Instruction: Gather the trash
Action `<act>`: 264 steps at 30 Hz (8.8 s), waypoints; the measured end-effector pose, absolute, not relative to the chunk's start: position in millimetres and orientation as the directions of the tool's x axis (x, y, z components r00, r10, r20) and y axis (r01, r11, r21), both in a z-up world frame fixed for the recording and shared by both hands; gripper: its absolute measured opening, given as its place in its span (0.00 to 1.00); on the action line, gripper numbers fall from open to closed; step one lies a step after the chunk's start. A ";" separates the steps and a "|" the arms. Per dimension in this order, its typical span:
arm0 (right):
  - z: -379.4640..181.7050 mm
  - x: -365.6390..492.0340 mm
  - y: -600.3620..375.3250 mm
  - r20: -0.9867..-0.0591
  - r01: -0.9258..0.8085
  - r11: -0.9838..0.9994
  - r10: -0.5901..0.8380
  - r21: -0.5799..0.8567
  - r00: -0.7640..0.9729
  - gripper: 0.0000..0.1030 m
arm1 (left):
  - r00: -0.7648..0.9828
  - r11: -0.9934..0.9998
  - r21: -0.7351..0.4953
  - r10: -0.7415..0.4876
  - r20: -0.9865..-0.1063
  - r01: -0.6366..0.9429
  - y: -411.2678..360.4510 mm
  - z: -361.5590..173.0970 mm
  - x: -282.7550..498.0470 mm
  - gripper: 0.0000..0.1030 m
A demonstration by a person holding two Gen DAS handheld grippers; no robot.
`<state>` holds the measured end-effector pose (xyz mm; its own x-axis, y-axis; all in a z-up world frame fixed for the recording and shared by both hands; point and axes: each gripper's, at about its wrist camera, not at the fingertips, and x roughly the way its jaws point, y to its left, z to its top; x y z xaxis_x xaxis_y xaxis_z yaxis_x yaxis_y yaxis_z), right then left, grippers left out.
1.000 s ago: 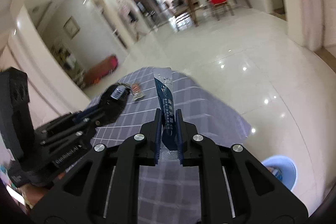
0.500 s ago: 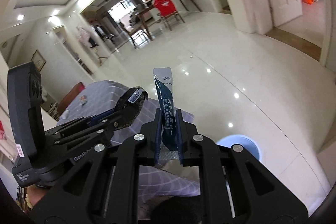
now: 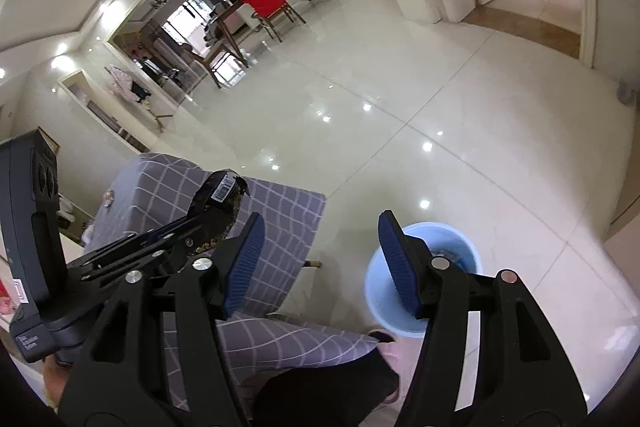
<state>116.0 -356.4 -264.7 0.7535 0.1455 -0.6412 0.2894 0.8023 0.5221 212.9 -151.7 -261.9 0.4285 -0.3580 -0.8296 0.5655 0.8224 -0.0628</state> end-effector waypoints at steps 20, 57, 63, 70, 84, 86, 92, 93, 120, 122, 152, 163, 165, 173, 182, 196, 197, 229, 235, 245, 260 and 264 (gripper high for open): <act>-264.0 100.7 -369.7 -0.624 0.330 0.800 0.070 0.501 0.779 0.61 | 0.397 0.781 -0.064 -0.384 -0.834 0.621 -187.1 -267.0 209.0 0.24; -127.5 147.7 -213.4 -0.462 -0.014 0.927 0.200 0.375 0.864 0.65 | 0.739 0.937 -0.015 -0.284 -0.611 0.348 20.8 -128.1 202.6 0.76; -99.9 187.8 -107.5 -0.453 -0.191 0.936 0.313 0.296 0.835 0.67 | 0.812 0.983 -0.006 -0.154 -0.564 0.182 127.1 -105.4 210.5 0.77; -98.9 239.7 -2.7 -0.503 -0.312 0.922 0.386 0.228 0.773 0.68 | 0.813 0.999 -0.033 -0.031 -0.582 0.014 235.9 -108.3 238.2 0.79; -170.6 367.2 80.9 -0.693 -0.328 0.936 0.320 0.126 0.646 0.68 | 0.713 0.994 -0.083 -0.003 -0.701 -0.077 330.1 -165.5 343.8 0.79; -180.3 387.0 84.1 -0.713 -0.321 0.939 0.306 0.119 0.631 0.68 | 0.694 0.993 -0.078 0.002 -0.720 -0.084 331.1 -176.5 353.7 0.79; -203.0 424.6 96.0 -0.755 -0.330 0.941 0.273 0.079 0.596 0.68 | 0.650 0.997 -0.036 0.018 -0.760 -0.070 327.1 -201.3 393.6 0.61; -208.5 428.4 97.4 -0.765 -0.332 0.941 0.264 0.070 0.587 0.68 | 0.633 0.997 -0.033 0.020 -0.774 -0.073 327.0 -207.0 399.9 0.46; -103.6 275.4 -11.3 -0.500 -0.456 0.856 0.514 0.244 0.697 0.11 | 0.823 0.998 -0.009 -0.055 -0.565 0.060 195.7 -89.5 256.4 0.23; -94.4 257.2 -31.9 -0.468 -0.447 0.856 0.516 0.258 0.718 0.11 | 0.842 0.997 0.007 -0.062 -0.536 0.078 172.4 -79.9 235.4 0.23; -185.9 110.5 -338.0 -0.508 0.057 0.915 0.168 0.398 0.845 0.11 | 0.618 0.808 0.096 -0.361 -0.698 0.581 -142.9 -177.4 176.2 0.23; -237.6 100.7 -379.2 -0.587 0.203 0.894 0.079 0.399 0.806 0.11 | 0.463 0.731 0.022 -0.408 -0.787 0.682 -200.1 -238.8 183.4 0.23; -241.6 101.6 -382.5 -0.598 0.218 0.890 0.074 0.401 0.798 0.11 | 0.449 0.725 0.012 -0.414 -0.792 0.689 -204.8 -244.0 183.8 0.24; -253.5 104.2 -390.0 -0.618 0.253 0.878 0.060 0.406 0.784 0.11 | 0.432 0.732 0.003 -0.399 -0.809 0.682 -210.8 -256.7 191.3 0.55; -252.8 109.9 -379.7 -0.616 0.233 0.883 0.077 0.408 0.784 0.11 | 0.482 0.762 0.047 -0.359 -0.800 0.646 -200.4 -247.3 193.4 0.62; -256.0 112.7 -378.8 -0.619 0.232 0.884 0.078 0.405 0.781 0.28 | 0.563 0.827 0.088 -0.297 -0.771 0.556 -174.2 -221.7 201.1 0.68; -255.7 112.8 -378.4 -0.621 0.236 0.884 0.076 0.404 0.780 0.47 | 0.570 0.833 0.092 -0.288 -0.769 0.546 -172.5 -218.7 200.7 0.71; -60.6 -49.9 -249.6 -0.303 -0.003 0.967 0.084 0.257 0.949 0.86 | 0.883 0.960 0.105 -0.192 -0.428 0.260 -24.6 -6.9 23.6 0.93; -45.8 -77.5 -235.8 -0.261 -0.025 0.972 0.087 0.233 0.961 0.87 | 0.906 0.968 0.099 -0.177 -0.384 0.231 -8.8 7.4 -8.3 0.93; -44.9 -110.5 -227.7 -0.242 -0.011 0.975 0.066 0.222 0.968 0.87 | 0.920 0.962 0.111 -0.201 -0.337 0.250 -3.3 7.6 -49.7 0.93; -42.8 -120.9 -234.1 -0.234 -0.010 0.972 0.066 0.234 0.970 0.88 | 0.931 0.958 0.148 -0.190 -0.311 0.245 -5.1 4.3 -68.0 0.93; -40.4 -121.6 -235.1 -0.233 -0.013 0.972 0.069 0.234 0.970 0.88 | 0.932 0.959 0.150 -0.187 -0.310 0.242 -5.0 3.3 -68.7 0.93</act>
